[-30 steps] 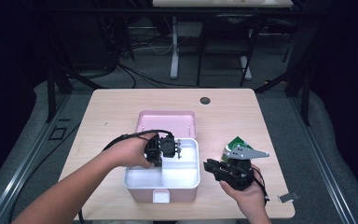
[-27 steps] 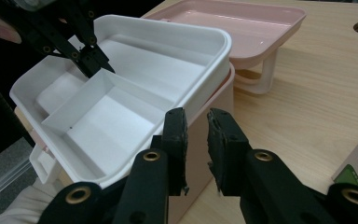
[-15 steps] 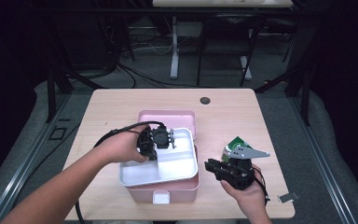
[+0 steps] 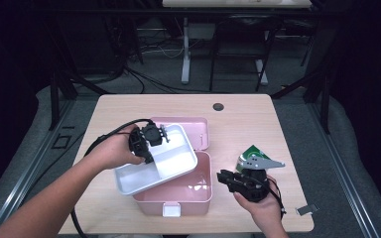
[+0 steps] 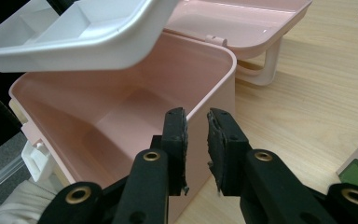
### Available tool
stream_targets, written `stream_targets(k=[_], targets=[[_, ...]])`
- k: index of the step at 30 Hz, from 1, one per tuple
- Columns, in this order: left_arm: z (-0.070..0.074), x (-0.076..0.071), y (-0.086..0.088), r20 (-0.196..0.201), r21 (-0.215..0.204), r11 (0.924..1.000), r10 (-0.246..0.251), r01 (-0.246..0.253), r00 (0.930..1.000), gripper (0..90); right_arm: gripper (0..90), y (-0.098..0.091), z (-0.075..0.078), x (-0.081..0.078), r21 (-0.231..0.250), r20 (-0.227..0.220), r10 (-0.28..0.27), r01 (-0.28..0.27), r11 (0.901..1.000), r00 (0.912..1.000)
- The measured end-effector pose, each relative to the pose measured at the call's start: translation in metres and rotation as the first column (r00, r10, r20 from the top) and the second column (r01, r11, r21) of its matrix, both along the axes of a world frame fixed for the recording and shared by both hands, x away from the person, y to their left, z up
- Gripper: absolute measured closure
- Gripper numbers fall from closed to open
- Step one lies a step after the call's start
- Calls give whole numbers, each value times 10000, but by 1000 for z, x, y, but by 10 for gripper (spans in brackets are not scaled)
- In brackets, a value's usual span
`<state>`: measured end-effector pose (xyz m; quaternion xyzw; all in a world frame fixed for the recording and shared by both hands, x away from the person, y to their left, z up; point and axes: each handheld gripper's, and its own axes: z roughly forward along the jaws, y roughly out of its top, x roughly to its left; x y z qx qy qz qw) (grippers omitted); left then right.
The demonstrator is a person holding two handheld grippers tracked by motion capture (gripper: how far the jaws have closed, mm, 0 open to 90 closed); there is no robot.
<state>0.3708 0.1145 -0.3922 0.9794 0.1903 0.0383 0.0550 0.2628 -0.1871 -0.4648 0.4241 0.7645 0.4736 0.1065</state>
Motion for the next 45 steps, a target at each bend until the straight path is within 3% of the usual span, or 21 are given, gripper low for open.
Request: stream_targets(k=[3, 7, 10, 18, 22, 26, 27, 33, 40, 45], targets=[[-1, 5, 17, -5, -114, 9983, 577, -577, 9983, 891, 769, 1, -1, 0, -46, 6, 0, 0, 10000, 10000], [-3, 10, 40, -90, -116, 9901, 1398, -1399, 9901, 891, 769, 1, -1, 0, -59, -25, 2, -2, 10000, 10000], [-6, 13, 56, -162, -139, 9790, 2030, -2033, 9790, 891, 769, 2, -2, 0, -77, -44, 6, -7, 10000, 10000], [-8, 17, 91, -278, -327, 9498, 3103, -3111, 9502, 891, 764, 4, -3, 0, -144, -109, -7, 6, 9999, 9999], [-11, 17, 107, -116, -135, 9370, 3490, -3491, 9371, 891, 761, 4, -3, 0, -147, -104, 70, -72, 9999, 9999], [-15, 17, 122, -186, -15, 9280, 3725, -3726, 9278, 891, 757, 5, -2, 0, -160, -50, 63, -63, 9999, 10000], [-16, 17, 125, -203, -20, 9226, 3856, -3857, 9225, 891, 756, 5, -2, 0, -146, -36, 67, -67, 9999, 10000], [-22, 17, 144, -269, 15, 9062, 4228, -4229, 9058, 891, 749, 5, -3, 0, -188, -11, 20, -20, 9998, 10000], [-29, 17, 158, -371, 0, 8942, 4474, -4477, 8936, 892, 742, 7, -3, 0, -220, -22, 68, -69, 9997, 10000], [-36, 17, 164, -450, 105, 8912, 4535, -4535, 8901, 892, 737, 7, -2, -1, -184, 3, 100, -100, 9998, 9999]])
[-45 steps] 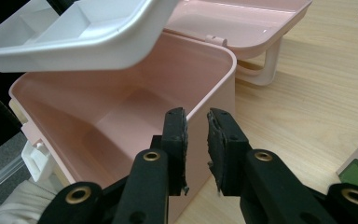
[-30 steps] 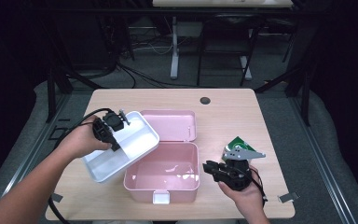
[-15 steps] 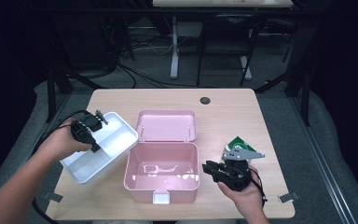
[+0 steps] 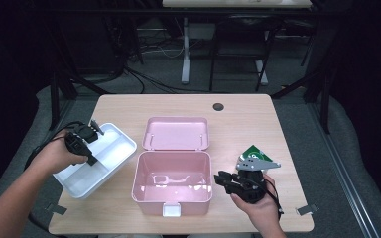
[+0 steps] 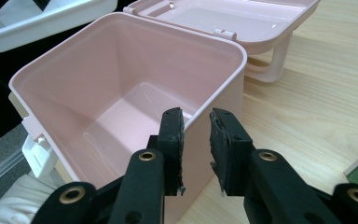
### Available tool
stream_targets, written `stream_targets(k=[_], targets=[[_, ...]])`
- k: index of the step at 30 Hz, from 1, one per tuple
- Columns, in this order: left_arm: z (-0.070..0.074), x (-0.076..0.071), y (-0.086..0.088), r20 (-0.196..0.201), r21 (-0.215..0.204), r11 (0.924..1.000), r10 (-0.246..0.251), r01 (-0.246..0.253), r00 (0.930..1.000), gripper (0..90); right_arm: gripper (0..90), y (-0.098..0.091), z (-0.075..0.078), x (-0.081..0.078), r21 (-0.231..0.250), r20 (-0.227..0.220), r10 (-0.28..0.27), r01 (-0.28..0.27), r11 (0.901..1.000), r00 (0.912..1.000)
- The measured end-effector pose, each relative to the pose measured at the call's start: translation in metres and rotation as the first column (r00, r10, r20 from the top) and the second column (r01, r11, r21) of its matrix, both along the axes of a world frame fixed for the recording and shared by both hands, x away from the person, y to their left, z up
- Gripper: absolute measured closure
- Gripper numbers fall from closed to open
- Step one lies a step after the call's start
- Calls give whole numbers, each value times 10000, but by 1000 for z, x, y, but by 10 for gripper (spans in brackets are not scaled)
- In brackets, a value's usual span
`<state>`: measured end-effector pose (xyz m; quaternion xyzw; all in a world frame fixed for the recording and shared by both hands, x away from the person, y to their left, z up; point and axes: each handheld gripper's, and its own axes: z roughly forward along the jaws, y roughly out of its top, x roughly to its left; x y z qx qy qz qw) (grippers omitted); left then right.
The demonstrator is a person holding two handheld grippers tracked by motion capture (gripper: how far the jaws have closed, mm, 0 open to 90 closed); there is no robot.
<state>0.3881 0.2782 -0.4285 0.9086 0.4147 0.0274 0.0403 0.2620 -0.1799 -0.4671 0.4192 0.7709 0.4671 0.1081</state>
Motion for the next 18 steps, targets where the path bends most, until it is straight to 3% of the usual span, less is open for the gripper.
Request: stream_targets(k=[4, 10, 18], targets=[[-9, -1, 2, -34, 8, 10000, 22, -22, 10000, 891, 686, 1, 0, 0, 38, -102, 111, -111, 9999, 9999], [-22, -2, 3, -195, 71, 9999, 124, -123, 9997, 891, 679, 3, -1, 0, -20, -48, 222, -222, 9998, 9997], [-50, 1, 3, -479, 41, 9992, 400, -398, 9981, 891, 648, 5, -2, 0, -232, 69, 245, -243, 9994, 9997]])
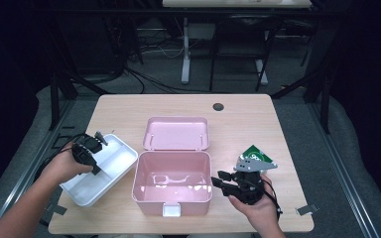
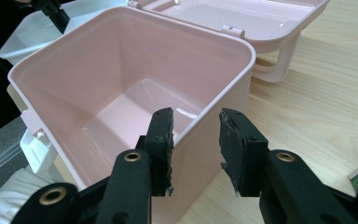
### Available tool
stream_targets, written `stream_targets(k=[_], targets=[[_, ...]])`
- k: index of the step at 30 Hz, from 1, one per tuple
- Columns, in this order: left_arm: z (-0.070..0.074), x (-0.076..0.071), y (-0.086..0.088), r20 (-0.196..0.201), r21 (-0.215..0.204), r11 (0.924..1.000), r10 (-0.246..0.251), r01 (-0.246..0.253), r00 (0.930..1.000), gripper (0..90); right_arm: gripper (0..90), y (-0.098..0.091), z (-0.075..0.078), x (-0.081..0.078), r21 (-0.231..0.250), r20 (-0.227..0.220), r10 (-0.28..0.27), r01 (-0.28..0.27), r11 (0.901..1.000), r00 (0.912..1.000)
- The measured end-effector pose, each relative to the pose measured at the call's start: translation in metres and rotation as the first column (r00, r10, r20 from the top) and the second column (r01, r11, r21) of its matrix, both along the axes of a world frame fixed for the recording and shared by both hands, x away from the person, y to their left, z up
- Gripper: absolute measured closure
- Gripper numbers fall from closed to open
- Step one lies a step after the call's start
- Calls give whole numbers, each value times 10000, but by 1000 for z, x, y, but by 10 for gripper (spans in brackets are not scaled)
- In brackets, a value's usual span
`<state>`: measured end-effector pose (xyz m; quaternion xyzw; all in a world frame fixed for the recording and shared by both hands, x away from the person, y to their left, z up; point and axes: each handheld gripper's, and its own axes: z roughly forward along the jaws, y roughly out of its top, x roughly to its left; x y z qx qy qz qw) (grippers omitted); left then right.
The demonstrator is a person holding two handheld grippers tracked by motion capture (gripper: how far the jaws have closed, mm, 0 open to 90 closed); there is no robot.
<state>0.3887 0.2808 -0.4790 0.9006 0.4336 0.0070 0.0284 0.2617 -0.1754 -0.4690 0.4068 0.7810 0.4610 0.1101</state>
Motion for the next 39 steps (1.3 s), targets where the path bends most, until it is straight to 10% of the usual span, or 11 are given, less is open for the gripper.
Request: stream_targets(k=[39], targets=[[-55, 11, -1, -318, -92, 9988, 470, -474, 9984, 891, 627, 0, -2, 1, -32, -49, 50, -50, 10000, 10000]])
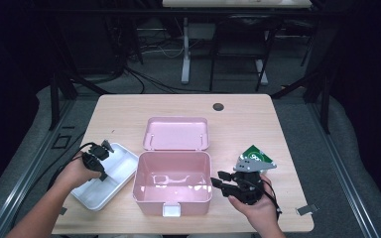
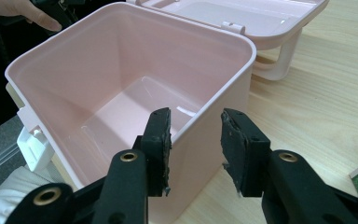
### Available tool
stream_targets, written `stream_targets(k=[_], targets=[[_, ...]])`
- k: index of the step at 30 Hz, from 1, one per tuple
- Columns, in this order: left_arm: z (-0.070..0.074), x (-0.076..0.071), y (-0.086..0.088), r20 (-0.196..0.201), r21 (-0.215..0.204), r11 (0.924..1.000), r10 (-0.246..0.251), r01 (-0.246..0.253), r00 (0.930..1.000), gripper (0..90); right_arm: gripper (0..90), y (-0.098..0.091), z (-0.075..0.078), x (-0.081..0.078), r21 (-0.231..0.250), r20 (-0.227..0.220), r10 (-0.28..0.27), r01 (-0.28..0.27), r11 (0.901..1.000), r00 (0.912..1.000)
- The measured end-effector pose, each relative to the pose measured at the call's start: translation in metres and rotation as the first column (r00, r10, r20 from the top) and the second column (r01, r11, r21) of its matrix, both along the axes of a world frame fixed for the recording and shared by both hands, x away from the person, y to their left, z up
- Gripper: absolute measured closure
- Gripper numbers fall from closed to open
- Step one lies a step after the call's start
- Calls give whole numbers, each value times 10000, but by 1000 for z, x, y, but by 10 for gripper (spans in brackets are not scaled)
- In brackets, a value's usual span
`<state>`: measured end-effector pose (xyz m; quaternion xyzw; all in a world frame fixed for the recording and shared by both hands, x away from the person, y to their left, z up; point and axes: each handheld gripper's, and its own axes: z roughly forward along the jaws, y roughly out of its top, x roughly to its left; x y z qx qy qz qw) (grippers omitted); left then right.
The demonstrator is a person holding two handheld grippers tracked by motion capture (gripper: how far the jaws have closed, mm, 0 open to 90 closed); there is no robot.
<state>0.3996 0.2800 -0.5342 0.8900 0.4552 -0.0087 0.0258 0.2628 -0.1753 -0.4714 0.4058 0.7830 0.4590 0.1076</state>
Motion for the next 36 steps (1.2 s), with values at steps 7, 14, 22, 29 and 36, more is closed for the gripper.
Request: stream_targets(k=[7, 14, 22, 29, 36], targets=[[-1, 0, 0, 26, 6, 10000, 30, -30, 10000, 890, 627, 0, 0, 0, -30, 1, -34, 34, 10000, 10000], [-1, -2, 0, 153, -63, 10000, -38, 39, 9999, 884, 625, -1, 0, 0, 33, 73, -107, 107, 9999, 9999], [23, -14, 8, 759, -715, 9974, 18, 36, 9971, 854, 625, -3, 4, 0, -42, 56, -46, 47, 10000, 10000], [40, -19, 14, 1415, -2076, 9781, 481, -178, 9888, 779, 625, 1, 5, 1, -60, 124, 9, -8, 10000, 9999], [55, -35, 16, 2656, -2769, 9607, 572, 193, 9624, 688, 623, -1, 5, 1, -532, 151, -51, 59, 9986, 9999]])
